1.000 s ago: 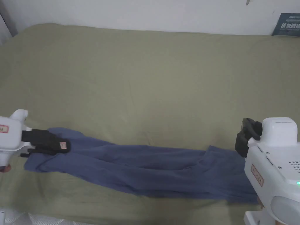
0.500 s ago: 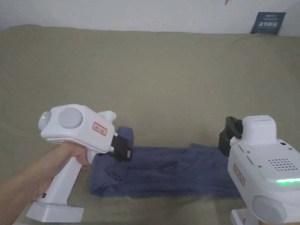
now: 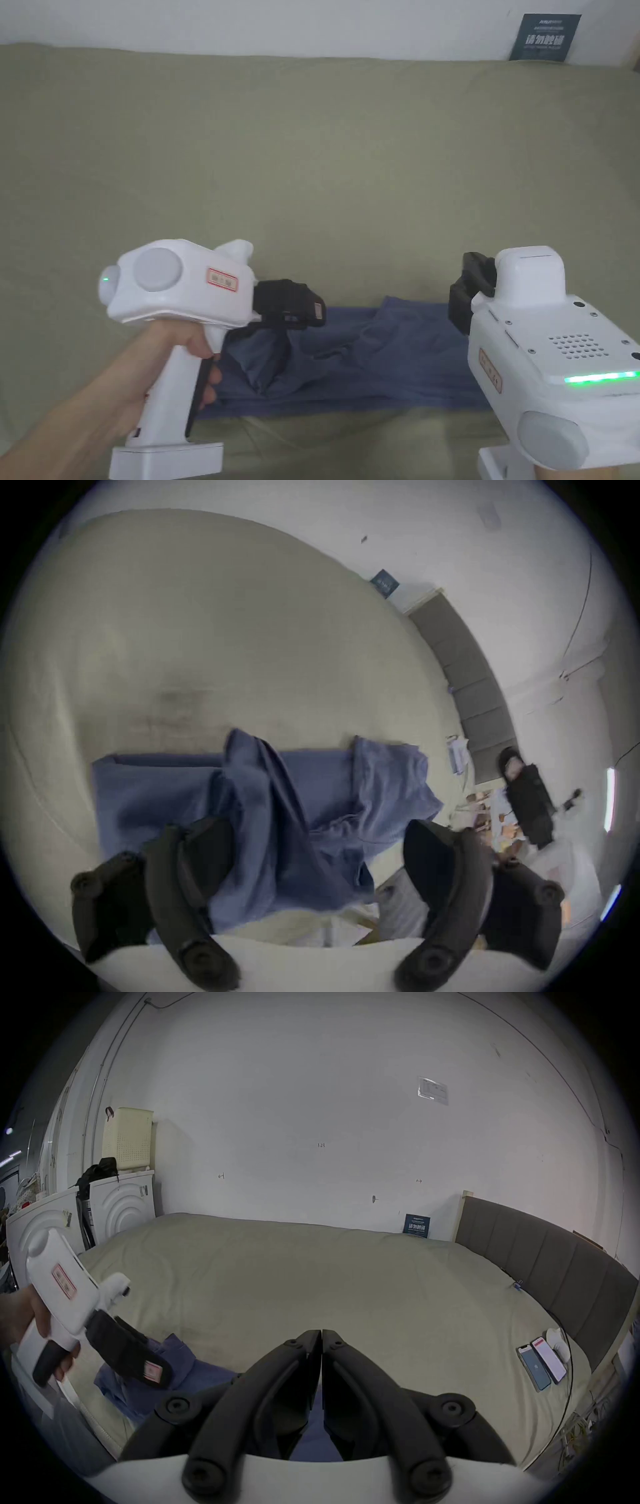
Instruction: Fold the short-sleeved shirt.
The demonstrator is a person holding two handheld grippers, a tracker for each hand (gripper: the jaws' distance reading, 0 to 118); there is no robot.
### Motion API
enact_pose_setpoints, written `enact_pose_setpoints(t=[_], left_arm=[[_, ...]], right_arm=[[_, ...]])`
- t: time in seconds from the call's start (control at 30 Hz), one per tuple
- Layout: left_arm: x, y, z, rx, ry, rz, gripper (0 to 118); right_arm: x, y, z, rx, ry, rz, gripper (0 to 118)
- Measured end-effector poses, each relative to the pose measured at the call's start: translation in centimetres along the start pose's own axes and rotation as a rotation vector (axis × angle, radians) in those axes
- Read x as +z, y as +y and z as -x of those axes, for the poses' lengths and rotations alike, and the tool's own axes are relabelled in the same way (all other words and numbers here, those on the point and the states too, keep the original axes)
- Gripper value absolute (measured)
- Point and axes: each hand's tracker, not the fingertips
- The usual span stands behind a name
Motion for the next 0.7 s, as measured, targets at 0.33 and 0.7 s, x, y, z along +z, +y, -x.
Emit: enact_pose_setpoints(t=[0.33,0.7], left_arm=[[5.1,-0.7,7.7,0.157,0.018,-0.125,1],[-5.3,-2.4,3.3,0.17,-0.175,0.071,1]], right_arm=[[-0.7,0.2,0.6,-0.013,0.025,0.004,7],[-1.0,-0.1,-0.1,-0.003,0.013,0.026,7]])
